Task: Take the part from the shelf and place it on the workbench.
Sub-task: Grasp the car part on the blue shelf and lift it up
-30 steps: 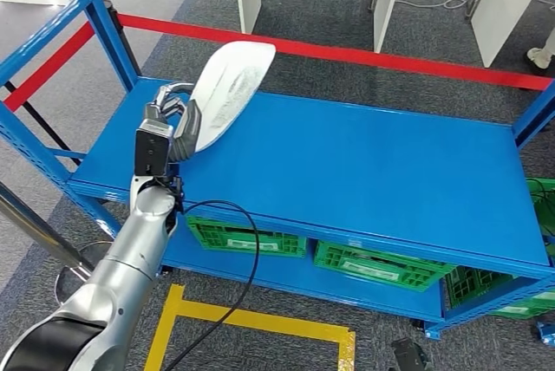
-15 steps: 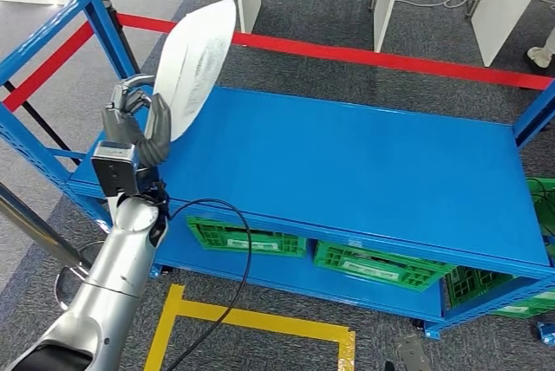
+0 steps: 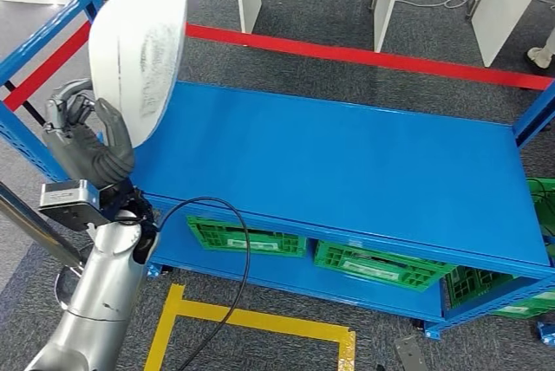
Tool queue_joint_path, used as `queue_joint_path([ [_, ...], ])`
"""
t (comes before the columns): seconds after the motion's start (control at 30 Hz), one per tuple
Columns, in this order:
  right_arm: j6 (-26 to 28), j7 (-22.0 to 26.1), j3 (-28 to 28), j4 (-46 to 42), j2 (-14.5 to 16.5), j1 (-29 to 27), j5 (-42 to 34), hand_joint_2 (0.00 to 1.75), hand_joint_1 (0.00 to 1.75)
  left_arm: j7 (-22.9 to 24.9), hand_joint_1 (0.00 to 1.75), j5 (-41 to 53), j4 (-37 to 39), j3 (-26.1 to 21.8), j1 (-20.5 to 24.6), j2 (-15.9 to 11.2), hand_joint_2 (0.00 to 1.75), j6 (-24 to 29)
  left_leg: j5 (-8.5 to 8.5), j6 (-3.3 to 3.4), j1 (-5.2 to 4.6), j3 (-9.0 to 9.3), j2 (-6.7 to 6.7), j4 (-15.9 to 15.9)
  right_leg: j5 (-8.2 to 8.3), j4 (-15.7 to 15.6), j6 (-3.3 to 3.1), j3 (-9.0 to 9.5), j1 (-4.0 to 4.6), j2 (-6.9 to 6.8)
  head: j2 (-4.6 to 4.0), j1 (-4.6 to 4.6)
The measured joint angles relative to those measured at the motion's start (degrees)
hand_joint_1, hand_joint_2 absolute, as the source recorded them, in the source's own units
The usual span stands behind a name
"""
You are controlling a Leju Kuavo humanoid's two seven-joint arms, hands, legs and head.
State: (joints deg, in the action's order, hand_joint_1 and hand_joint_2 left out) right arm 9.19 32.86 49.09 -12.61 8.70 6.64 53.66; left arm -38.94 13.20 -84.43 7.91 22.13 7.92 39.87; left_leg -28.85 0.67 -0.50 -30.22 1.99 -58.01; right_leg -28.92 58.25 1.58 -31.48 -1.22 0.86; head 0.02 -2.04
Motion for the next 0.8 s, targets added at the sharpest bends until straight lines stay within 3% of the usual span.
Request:
queue_joint_path([
  [0.4,0.4,-0.3,0.1,0.0,0.0,-0.1,0.3,1.75,0.00,0.2,1.75,0.7,0.5,-1.0,-0.9,1.6,1.75,0.1,0.00,0.00,0.00,0.00,-0.01,0.0,0.00,0.0,0.00,-0.05,0.00,0.03,0.00,-0.01],
  [0.8,0.3,-0.3,0.1,0.0,0.0,-0.1,0.9,1.75,0.00,5.3,1.75,2.4,10.8,2.2,0.6,1.8,1.75,-2.0,0.00,0.00,-0.01,-0.01,-0.03,0.0,0.01,0.0,0.00,-0.05,-0.01,0.05,0.00,0.00],
])
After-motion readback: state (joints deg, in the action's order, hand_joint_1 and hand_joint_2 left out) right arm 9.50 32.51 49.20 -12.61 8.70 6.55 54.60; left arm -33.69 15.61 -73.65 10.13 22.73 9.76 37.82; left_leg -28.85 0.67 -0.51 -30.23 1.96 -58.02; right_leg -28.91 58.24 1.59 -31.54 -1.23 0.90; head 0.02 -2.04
